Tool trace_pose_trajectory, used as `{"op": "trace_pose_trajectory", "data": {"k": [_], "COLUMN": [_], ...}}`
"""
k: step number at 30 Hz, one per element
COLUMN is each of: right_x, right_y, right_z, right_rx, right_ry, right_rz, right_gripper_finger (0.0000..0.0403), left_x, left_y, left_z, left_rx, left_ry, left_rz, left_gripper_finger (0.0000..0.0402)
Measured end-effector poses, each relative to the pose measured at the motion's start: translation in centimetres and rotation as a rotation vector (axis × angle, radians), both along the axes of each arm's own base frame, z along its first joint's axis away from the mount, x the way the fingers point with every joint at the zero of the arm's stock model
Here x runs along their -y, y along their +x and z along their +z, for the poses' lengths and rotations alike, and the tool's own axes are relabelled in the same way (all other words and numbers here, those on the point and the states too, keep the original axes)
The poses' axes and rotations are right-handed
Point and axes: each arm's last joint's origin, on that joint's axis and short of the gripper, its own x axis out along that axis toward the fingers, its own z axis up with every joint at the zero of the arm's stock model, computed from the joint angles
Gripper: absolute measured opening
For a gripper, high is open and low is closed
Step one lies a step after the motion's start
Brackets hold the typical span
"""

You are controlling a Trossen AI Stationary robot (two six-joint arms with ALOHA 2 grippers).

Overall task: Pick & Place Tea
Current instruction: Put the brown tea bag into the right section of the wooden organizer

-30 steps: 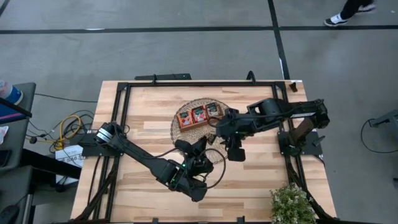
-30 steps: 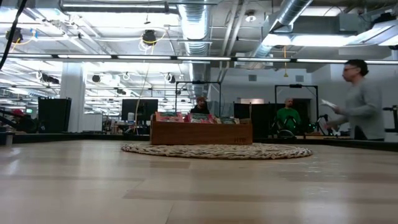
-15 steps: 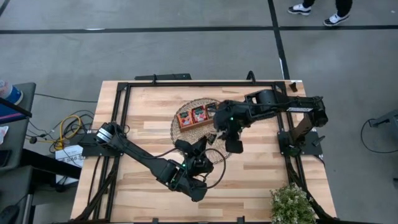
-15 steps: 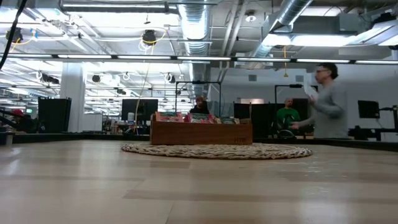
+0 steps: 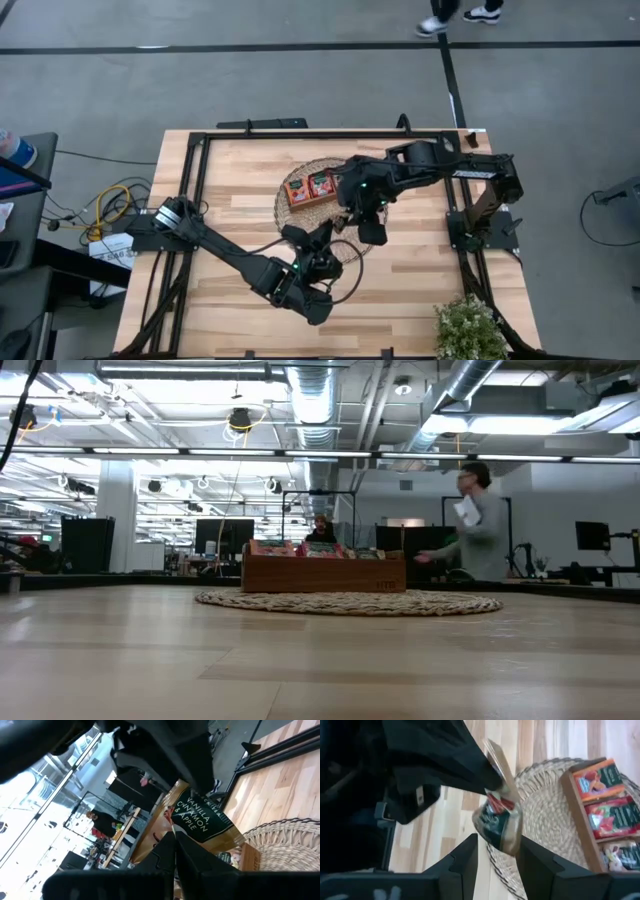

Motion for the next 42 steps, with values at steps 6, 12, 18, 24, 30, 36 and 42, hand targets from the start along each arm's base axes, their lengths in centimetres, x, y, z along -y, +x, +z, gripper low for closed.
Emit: {"op": "trace_pose_trajectory", "data": {"k": [6,12,18,24,30,36,42], "right_x": [-0.2,-0.3,-0.6,-0.1,1.3,2.9,4.3], "right_y": [1.3,1.9,2.0,1.2,-0.1,-0.5,-0.4], "right_z": [-1.2,-1.8,-1.8,-2.2,-2.5,-2.6,-3.6], "right_rx": [-0.022,-0.031,-0.01,-0.103,-0.236,-0.29,-0.329], "right_ry": [-0.003,-0.025,-0.05,-0.123,-0.173,-0.264,-0.342], "right_rz": [0.03,0.072,0.103,0.052,-0.007,-0.079,-0.093], "right_gripper_finger": [0.0118,0.0071,0.0005,0.0001,0.0001,0.0,0.0], "left_x": [0.0,0.0,0.0,0.5,3.3,3.6,0.6], "left_y": [0.0,0.0,0.0,0.1,-0.8,-4.9,-12.5], "left_z": [0.0,0.1,0.1,0.5,2.9,10.2,17.9], "left_rx": [-0.001,-0.004,-0.015,-0.045,-0.014,0.182,0.463], "left_ry": [0.001,0.003,0.01,0.007,0.01,-0.118,-0.37], "left_rz": [0.0,0.001,0.002,-0.034,-0.069,-0.132,-0.297], "left_gripper_finger": [0.0,0.0,0.0,0.001,0.006,0.0088,0.0077]}}
